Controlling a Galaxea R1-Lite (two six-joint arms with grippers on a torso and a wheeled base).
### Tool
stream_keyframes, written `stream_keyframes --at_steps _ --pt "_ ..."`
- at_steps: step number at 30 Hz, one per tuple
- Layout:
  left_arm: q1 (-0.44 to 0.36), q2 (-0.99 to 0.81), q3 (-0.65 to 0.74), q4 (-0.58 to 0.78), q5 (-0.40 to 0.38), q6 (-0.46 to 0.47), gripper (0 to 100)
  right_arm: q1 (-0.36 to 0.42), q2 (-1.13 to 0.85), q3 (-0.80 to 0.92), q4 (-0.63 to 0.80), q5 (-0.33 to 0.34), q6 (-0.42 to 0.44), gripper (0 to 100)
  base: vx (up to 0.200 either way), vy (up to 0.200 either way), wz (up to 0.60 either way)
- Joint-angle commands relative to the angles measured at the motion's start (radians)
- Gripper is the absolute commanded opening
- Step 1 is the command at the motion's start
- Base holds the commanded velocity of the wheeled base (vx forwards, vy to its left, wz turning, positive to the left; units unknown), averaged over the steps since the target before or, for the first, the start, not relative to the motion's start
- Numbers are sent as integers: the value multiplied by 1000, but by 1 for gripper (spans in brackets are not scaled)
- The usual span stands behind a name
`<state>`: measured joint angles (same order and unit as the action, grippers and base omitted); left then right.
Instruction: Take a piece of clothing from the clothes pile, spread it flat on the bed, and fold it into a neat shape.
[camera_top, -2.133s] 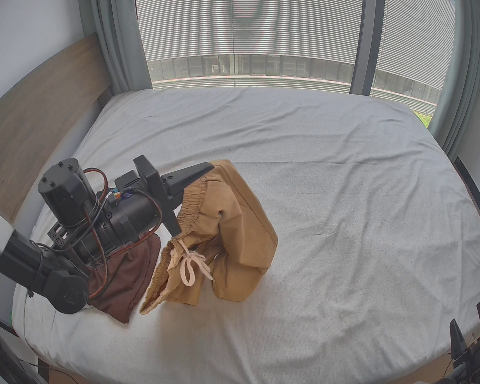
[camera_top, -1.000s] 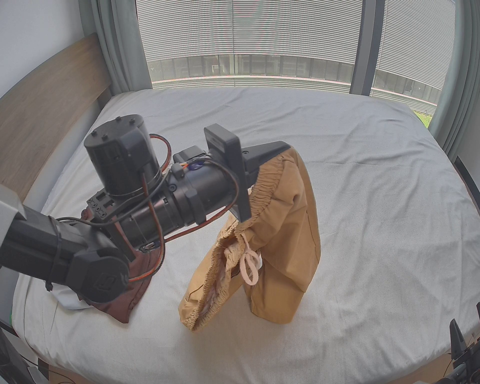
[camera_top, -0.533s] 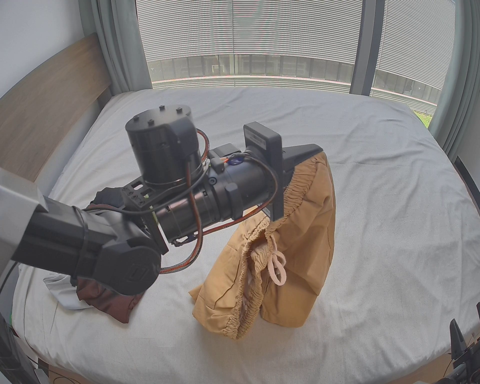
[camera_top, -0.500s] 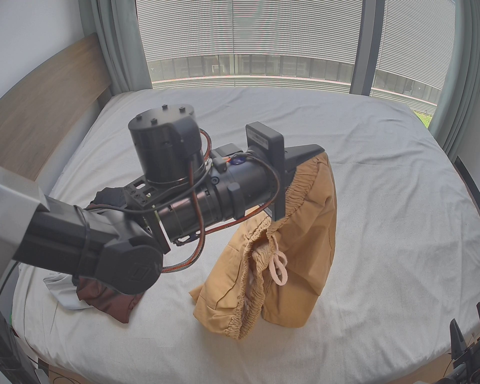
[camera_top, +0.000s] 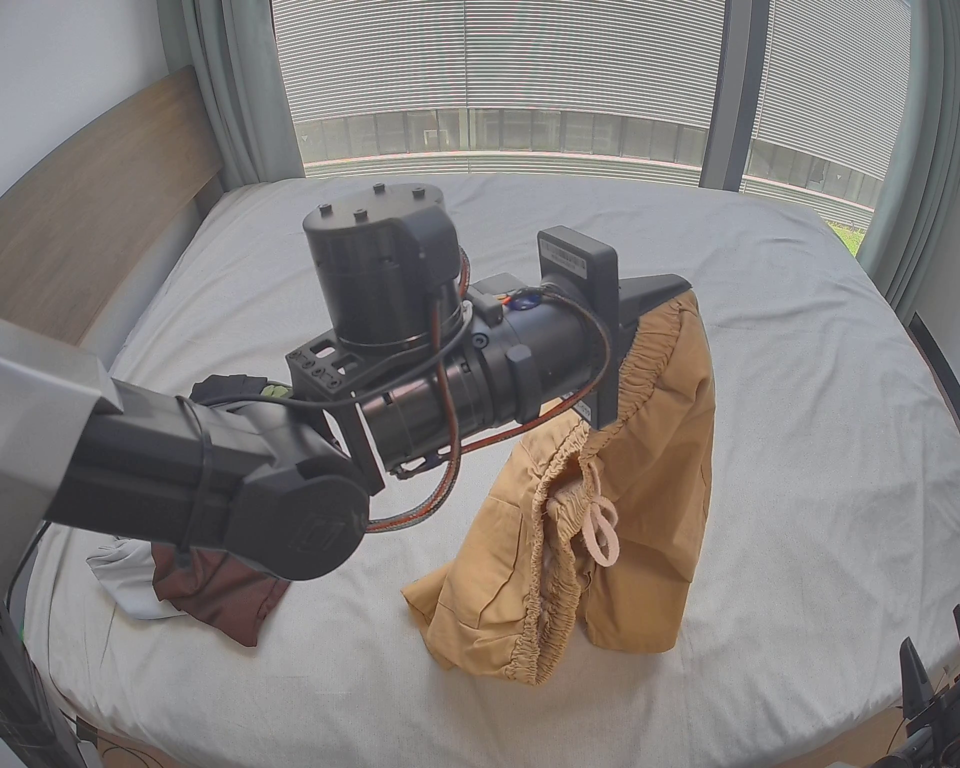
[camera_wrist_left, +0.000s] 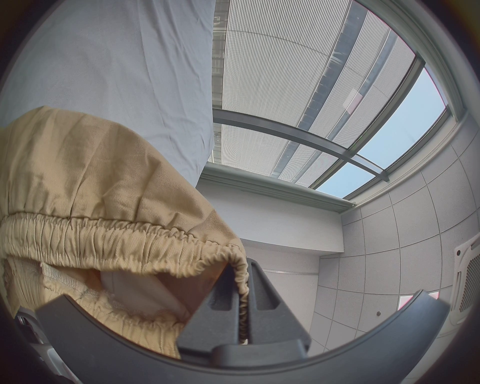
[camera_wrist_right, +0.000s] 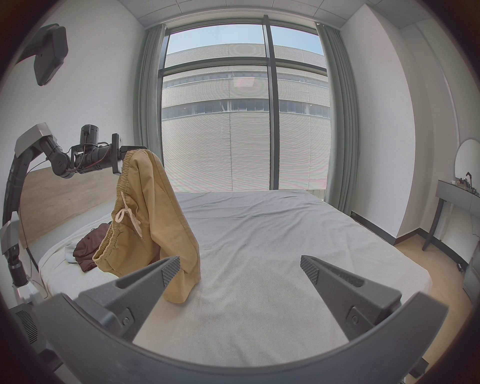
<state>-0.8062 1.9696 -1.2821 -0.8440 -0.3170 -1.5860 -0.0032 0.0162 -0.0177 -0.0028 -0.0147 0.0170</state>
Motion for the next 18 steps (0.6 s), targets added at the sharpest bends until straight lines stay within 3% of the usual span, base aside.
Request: stream_keyframes --at_steps 1,13,18 --pt "-16 6 -22 2 -1 -8 0 0 -16 18 0 1 0 100 0 0 0" --pt "-19 28 -117 22 21 -98 0 0 -16 18 0 1 0 100 0 0 0" --pt "2 64 -118 26 75 -98 0 0 -16 18 0 1 0 100 0 0 0"
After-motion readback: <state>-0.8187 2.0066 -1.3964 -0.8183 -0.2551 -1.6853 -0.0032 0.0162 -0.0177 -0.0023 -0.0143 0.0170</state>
